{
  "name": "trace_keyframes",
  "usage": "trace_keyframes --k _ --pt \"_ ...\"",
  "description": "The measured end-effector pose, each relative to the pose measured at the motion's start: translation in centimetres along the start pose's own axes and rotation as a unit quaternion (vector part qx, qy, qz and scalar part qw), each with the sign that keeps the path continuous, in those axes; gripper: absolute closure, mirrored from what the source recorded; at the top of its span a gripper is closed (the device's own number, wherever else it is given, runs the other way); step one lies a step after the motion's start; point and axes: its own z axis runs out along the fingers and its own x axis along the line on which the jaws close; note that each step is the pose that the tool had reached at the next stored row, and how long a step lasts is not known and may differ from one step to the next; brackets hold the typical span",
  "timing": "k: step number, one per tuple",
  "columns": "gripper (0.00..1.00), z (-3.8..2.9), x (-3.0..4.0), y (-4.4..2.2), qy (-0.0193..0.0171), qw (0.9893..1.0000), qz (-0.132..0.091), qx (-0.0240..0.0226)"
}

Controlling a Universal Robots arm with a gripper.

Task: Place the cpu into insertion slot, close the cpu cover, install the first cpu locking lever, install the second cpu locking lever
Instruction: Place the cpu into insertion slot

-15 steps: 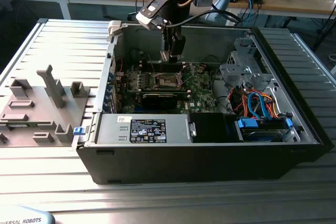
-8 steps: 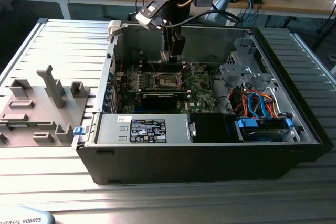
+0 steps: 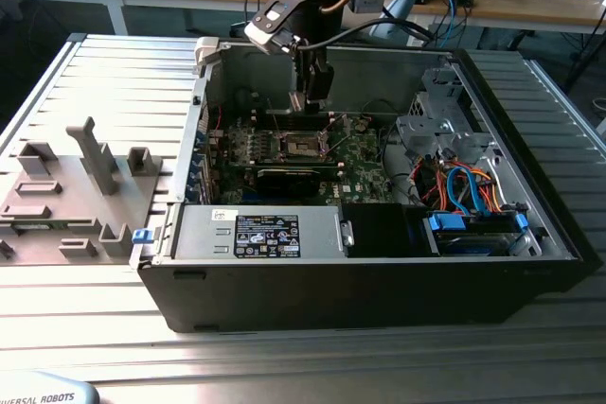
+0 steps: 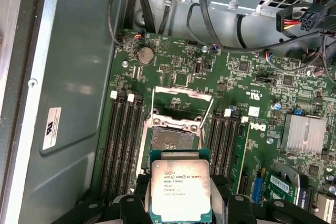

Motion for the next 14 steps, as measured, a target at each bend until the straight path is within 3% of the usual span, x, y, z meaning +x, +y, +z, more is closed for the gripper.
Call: trace_keyframes --k 14 --pt "0.46 0.05 0.0 0.0 -0.0001 1.0 0.006 0.0001"
